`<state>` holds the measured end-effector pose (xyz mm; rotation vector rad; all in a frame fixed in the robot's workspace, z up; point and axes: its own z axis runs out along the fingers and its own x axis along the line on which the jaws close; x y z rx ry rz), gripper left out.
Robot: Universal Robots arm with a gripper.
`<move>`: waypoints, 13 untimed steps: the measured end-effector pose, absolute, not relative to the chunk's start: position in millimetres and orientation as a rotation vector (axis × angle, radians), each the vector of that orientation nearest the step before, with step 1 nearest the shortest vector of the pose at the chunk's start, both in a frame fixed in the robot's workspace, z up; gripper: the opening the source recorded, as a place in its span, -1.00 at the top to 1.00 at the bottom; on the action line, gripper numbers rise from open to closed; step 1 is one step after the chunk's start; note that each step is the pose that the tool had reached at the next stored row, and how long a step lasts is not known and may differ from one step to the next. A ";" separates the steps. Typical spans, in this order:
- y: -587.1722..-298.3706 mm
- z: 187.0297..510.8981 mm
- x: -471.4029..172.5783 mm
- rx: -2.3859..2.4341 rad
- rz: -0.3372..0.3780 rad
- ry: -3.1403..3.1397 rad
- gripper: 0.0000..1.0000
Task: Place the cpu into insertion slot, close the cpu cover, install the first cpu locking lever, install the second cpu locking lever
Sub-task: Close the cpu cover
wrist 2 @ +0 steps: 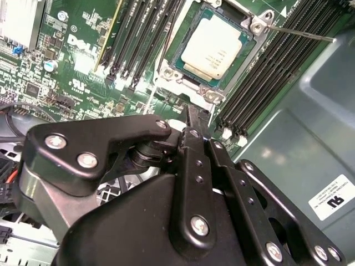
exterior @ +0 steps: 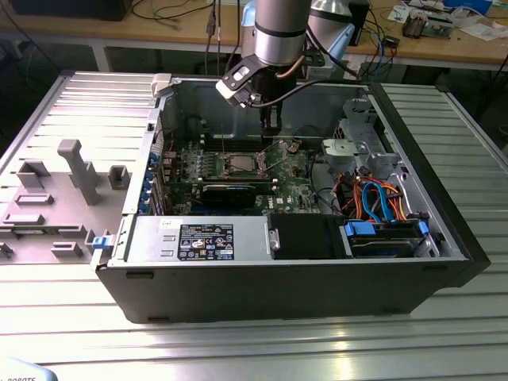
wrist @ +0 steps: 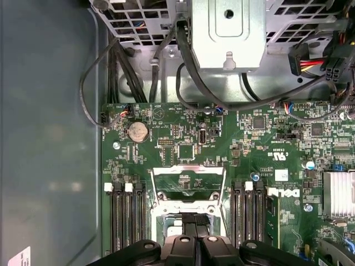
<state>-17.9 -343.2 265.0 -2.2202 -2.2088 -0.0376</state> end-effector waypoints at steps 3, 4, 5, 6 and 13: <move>-343.2 265.0 -15.7 -2.220 -0.038 -2.209 0.79; -343.2 265.0 -14.9 -2.220 -0.038 -2.209 0.79; -343.2 265.0 -13.2 -2.220 -0.038 -2.209 0.79; -343.2 265.0 -11.6 -2.220 -0.038 -2.209 0.79; -343.2 265.0 -0.7 -2.220 -0.038 -2.209 0.79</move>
